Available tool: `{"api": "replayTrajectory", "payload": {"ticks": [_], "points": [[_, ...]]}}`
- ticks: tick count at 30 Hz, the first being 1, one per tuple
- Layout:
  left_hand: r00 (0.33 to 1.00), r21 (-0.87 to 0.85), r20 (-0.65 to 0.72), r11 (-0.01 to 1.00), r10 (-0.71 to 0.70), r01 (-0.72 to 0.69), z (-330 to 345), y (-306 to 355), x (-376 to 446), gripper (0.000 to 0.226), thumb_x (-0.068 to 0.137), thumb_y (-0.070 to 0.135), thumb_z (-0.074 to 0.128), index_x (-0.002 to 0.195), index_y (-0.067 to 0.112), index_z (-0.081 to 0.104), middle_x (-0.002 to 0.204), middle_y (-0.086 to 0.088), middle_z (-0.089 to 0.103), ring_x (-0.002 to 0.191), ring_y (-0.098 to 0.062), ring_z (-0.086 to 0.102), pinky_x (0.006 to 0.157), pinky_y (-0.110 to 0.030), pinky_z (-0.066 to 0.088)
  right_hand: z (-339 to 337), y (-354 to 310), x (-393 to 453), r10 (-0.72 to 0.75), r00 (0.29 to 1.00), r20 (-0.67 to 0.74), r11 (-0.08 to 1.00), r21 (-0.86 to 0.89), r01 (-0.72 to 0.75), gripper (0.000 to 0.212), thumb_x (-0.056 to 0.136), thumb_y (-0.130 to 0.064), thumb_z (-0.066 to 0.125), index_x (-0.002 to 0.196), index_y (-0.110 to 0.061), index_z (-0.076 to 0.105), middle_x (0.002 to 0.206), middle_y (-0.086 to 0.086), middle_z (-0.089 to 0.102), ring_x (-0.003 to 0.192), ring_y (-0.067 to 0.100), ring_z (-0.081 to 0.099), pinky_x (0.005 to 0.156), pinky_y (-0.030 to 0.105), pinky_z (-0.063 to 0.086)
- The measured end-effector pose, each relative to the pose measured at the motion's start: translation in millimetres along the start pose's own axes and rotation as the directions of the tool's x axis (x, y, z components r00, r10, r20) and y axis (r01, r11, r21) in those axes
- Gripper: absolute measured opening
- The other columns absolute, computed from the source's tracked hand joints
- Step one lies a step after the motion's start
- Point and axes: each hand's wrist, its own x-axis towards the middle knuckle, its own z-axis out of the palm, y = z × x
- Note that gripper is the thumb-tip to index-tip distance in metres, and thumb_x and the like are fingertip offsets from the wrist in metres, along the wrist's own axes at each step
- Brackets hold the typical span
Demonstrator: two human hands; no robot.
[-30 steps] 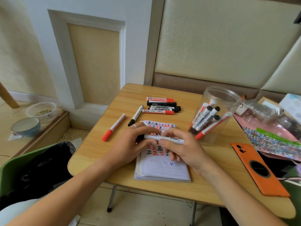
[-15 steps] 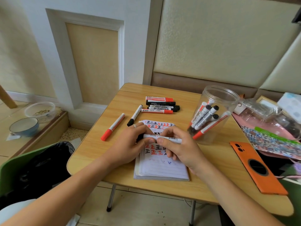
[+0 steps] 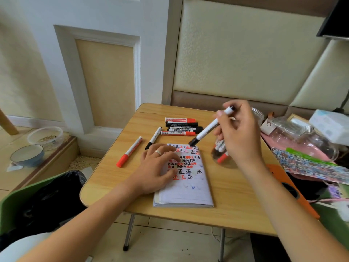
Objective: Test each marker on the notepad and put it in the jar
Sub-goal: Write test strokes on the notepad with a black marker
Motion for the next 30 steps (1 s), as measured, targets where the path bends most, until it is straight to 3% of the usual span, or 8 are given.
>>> {"api": "replayTrajectory", "payload": {"ticks": [5, 11, 12, 15, 21, 26, 28, 30], "points": [[0.999, 0.012, 0.035, 0.999, -0.031, 0.03, 3, -3, 1, 0.038, 0.096, 0.058, 0.037, 0.123, 0.043, 0.059, 0.148, 0.022, 0.045, 0.148, -0.001, 0.018, 0.12, -0.047, 0.011, -40, -16, 39, -0.263, 0.944, -0.197, 0.942, -0.265, 0.207, 0.018, 0.101, -0.026, 0.057, 0.113, -0.014, 0.052, 0.088, 0.006, 0.069, 0.067, 0.02, 0.07, 0.065, 0.049, 0.057], [0.996, 0.012, 0.082, 1.0, -0.017, 0.016, 3, 0, 1, 0.031, 0.096, 0.049, 0.05, 0.124, 0.04, 0.056, 0.152, 0.012, 0.044, 0.15, -0.007, 0.023, 0.122, -0.043, 0.021, -58, -16, 56, -0.462, 0.867, -0.189, 0.819, -0.465, 0.335, 0.019, 0.104, -0.016, 0.049, 0.116, -0.002, 0.051, 0.085, 0.013, 0.061, 0.068, 0.026, 0.062, 0.063, 0.019, 0.043], [0.997, 0.0, 0.081, 1.0, -0.013, 0.013, 2, 2, 1, 0.029, 0.096, 0.045, 0.053, 0.125, 0.038, 0.056, 0.152, 0.01, 0.044, 0.149, -0.008, 0.025, 0.121, -0.039, 0.023, -58, -15, 56, -0.47, 0.862, -0.189, 0.807, -0.488, 0.333, 0.018, 0.104, -0.015, 0.049, 0.116, -0.002, 0.053, 0.088, 0.012, 0.061, 0.071, 0.025, 0.06, 0.063, 0.019, 0.039], [0.996, -0.016, 0.084, 1.0, -0.013, 0.014, -1, 6, 0, 0.028, 0.098, 0.039, 0.057, 0.126, 0.034, 0.058, 0.15, 0.009, 0.044, 0.143, -0.008, 0.031, 0.112, -0.022, 0.024, -57, -6, 56, -0.401, 0.906, -0.138, 0.773, -0.582, 0.254, 0.014, 0.103, -0.012, 0.051, 0.115, -0.004, 0.054, 0.093, 0.012, 0.061, 0.077, 0.029, 0.058, 0.064, 0.029, 0.033], [0.996, -0.006, 0.086, 1.0, -0.009, 0.009, -3, 8, 0, 0.026, 0.098, 0.034, 0.058, 0.124, 0.031, 0.058, 0.144, 0.008, 0.049, 0.135, -0.007, 0.04, 0.105, -0.012, 0.025, -56, 1, 61, -0.229, 0.973, -0.028, 0.691, -0.708, 0.142, 0.018, 0.105, -0.014, 0.049, 0.121, -0.008, 0.045, 0.078, 0.009, 0.057, 0.068, 0.034, 0.054, 0.059, 0.036, 0.036], [0.994, 0.0, 0.111, 1.0, -0.02, 0.02, -3, 10, 1, 0.027, 0.097, 0.038, 0.056, 0.124, 0.033, 0.056, 0.145, 0.007, 0.048, 0.135, -0.01, 0.042, 0.11, -0.027, 0.031, -55, -3, 66, -0.211, 0.978, 0.006, 0.655, -0.742, 0.146, 0.014, 0.103, -0.015, 0.056, 0.115, -0.011, 0.05, 0.085, 0.008, 0.06, 0.073, 0.03, 0.055, 0.061, 0.036, 0.042], [0.993, 0.003, 0.115, 1.0, -0.02, 0.02, -4, 10, 0, 0.027, 0.097, 0.038, 0.056, 0.124, 0.033, 0.056, 0.145, 0.007, 0.049, 0.134, -0.011, 0.043, 0.111, -0.029, 0.032, -53, 5, 66, -0.107, 0.993, 0.059, 0.644, -0.756, 0.114, 0.01, 0.104, -0.02, 0.053, 0.108, -0.011, 0.056, 0.088, 0.007, 0.06, 0.076, 0.029, 0.056, 0.063, 0.034, 0.042], [0.994, 0.006, 0.11, 1.0, -0.012, 0.012, -4, 11, 0, 0.028, 0.098, 0.037, 0.056, 0.125, 0.032, 0.056, 0.144, 0.007, 0.05, 0.133, -0.011, 0.043, 0.111, -0.03, 0.032, -50, 11, 63, 0.059, 0.986, 0.154, 0.589, -0.803, 0.091, 0.031, 0.109, -0.031, 0.042, 0.103, -0.01, 0.065, 0.091, 0.01, 0.066, 0.081, 0.031, 0.061, 0.071, 0.037, 0.048]]}}
